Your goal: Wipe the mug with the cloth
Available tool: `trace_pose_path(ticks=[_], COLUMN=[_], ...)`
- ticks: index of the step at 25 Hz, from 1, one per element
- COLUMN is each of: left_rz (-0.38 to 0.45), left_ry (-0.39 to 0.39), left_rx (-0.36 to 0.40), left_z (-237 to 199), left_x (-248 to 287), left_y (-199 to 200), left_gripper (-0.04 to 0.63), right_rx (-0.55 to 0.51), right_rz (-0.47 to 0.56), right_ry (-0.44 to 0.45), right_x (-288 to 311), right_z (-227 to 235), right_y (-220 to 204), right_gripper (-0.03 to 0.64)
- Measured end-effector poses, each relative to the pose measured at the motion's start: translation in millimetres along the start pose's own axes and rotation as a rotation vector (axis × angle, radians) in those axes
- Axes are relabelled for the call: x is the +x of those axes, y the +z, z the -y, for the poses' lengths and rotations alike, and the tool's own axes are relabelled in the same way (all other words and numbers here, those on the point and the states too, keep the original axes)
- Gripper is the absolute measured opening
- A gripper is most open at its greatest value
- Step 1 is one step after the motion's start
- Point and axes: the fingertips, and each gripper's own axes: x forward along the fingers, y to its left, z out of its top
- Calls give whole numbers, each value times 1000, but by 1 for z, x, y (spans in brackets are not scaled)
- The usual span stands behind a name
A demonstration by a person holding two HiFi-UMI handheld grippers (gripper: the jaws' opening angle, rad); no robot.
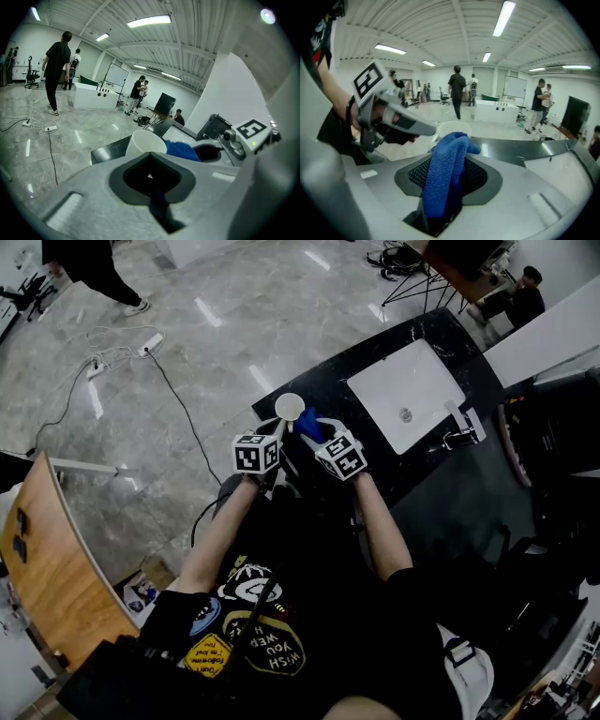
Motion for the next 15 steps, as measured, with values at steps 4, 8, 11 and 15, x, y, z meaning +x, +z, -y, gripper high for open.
trace_pose_path(ticks=[4,8,11,15], left_rz=[1,-1,-1,-7], left_ry=[0,0,2,-12], left_rx=[-2,-2,-5,-5], left_z=[0,1,0,1], left_x=[0,1,1,3], left_y=[0,0,0,-1], left_gripper=[3,3,3,3], right_rx=[161,53,-114,-73], right_rz=[82,-16,-84,-32], right_ry=[-216,-99,90,133], right_x=[-17,2,12,2], right_z=[62,30,-33,-51], right_y=[24,12,-7,-8], right_gripper=[163,163,163,163])
